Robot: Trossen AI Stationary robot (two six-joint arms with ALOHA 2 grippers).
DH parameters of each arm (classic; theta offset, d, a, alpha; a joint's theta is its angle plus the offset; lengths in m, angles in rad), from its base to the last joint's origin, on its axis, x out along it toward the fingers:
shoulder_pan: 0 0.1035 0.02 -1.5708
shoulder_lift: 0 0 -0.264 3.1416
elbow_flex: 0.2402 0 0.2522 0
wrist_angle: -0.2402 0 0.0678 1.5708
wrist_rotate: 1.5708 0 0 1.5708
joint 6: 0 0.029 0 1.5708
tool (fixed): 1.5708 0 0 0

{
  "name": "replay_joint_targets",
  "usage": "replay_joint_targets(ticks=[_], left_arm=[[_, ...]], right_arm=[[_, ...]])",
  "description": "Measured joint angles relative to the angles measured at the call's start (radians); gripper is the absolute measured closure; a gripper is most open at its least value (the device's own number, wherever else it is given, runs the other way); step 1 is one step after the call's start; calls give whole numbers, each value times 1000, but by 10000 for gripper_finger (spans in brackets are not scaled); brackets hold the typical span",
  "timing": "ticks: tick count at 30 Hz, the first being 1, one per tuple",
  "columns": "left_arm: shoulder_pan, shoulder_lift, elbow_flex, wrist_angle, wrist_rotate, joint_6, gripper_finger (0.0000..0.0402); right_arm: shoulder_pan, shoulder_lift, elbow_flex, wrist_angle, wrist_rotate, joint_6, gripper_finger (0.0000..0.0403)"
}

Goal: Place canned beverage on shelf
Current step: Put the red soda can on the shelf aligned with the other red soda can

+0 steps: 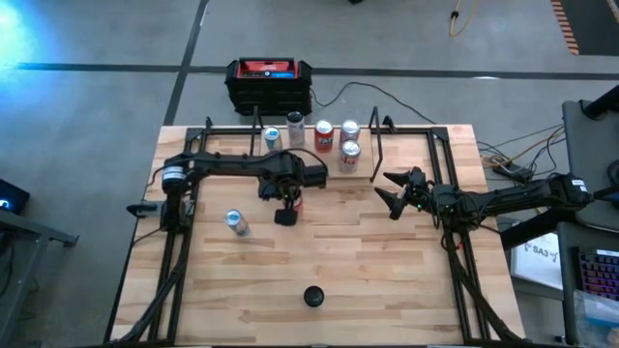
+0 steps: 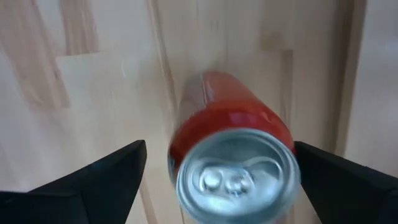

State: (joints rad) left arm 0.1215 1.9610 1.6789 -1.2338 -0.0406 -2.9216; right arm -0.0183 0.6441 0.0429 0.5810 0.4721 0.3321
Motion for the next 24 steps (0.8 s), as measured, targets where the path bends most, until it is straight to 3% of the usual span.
replay_joint_targets(ticks=[12,21,24], left_arm=[[0,0,-40,48,5,-46,35],[1,-2,-65,57,-22,12,112],[0,-2,-66,59,-23,43,117]], right_arm=[[0,0,0,0,0,0,76],[0,0,0,0,0,0,76],[0,0,0,0,0,0,76]])
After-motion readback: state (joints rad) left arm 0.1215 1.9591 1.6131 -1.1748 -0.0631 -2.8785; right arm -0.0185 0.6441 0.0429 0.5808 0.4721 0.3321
